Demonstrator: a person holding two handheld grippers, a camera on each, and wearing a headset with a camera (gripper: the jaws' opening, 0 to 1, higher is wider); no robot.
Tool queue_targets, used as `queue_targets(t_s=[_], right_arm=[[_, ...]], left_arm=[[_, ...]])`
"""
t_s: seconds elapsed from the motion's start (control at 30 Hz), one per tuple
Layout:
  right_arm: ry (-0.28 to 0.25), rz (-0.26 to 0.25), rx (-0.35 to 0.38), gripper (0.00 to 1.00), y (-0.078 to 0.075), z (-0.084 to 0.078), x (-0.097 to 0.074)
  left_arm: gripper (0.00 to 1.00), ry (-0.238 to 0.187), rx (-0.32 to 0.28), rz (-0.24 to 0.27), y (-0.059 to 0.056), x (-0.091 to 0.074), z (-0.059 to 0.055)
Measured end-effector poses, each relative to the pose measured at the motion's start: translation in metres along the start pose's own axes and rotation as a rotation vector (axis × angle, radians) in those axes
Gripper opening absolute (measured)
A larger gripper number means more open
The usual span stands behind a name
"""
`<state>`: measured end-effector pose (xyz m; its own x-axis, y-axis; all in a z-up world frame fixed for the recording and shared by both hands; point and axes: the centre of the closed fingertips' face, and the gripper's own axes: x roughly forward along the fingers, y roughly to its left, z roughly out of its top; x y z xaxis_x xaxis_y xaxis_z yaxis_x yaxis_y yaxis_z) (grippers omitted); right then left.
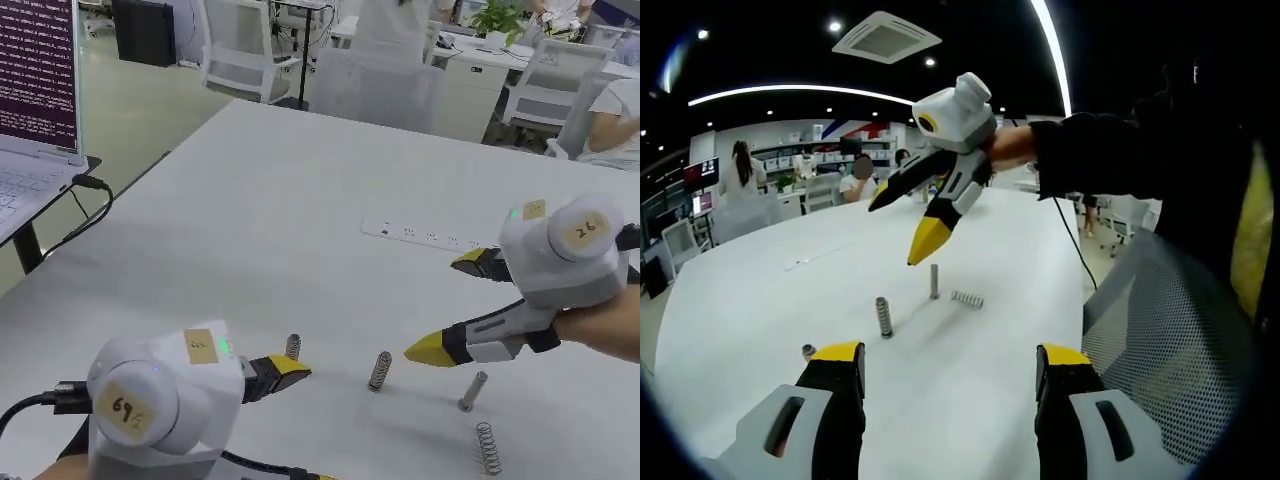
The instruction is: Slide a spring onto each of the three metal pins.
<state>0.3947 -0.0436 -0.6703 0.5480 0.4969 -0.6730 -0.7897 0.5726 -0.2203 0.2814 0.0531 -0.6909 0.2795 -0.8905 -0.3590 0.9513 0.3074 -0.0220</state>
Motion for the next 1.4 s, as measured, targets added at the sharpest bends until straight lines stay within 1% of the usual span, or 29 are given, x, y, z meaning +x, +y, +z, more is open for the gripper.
queue_targets(t_s=[0.23, 0.53, 0.7, 0.8, 0.9, 1.1, 1.4], right_arm=[[-0.013, -0.025, 0.017, 0.81, -0.003, -0.006, -0.01], [-0.029, -0.062, 0.052, 0.81, -0.004, -0.015, -0.028], [-0.039, -0.084, 0.072, 0.81, -0.002, -0.02, -0.037], [-0.041, -0.09, 0.086, 0.8, -0.004, -0.024, -0.039], [-0.033, -0.094, 0.098, 0.8, -0.001, -0.031, -0.04], [-0.028, -0.105, 0.134, 0.8, -0.001, -0.048, -0.043], [-0.012, -0.12, 0.179, 0.79, 0.007, -0.069, -0.048]], left_arm=[[0.66, 0.004, 0.007, -0.008, -0.002, 0.001, 0.001], [0.66, 0.014, 0.02, -0.025, -0.007, 0.004, 0.001], [0.66, 0.014, 0.022, -0.022, -0.006, 0.002, 0.001], [0.66, 0.01, 0.02, -0.018, -0.005, 0.0, 0.001], [0.66, 0.008, 0.018, -0.013, -0.004, -0.001, 0.002], [0.66, 0.008, 0.017, -0.01, -0.004, -0.001, 0.002], [0.66, 0.008, 0.015, -0.011, -0.004, 0.0, 0.002]])
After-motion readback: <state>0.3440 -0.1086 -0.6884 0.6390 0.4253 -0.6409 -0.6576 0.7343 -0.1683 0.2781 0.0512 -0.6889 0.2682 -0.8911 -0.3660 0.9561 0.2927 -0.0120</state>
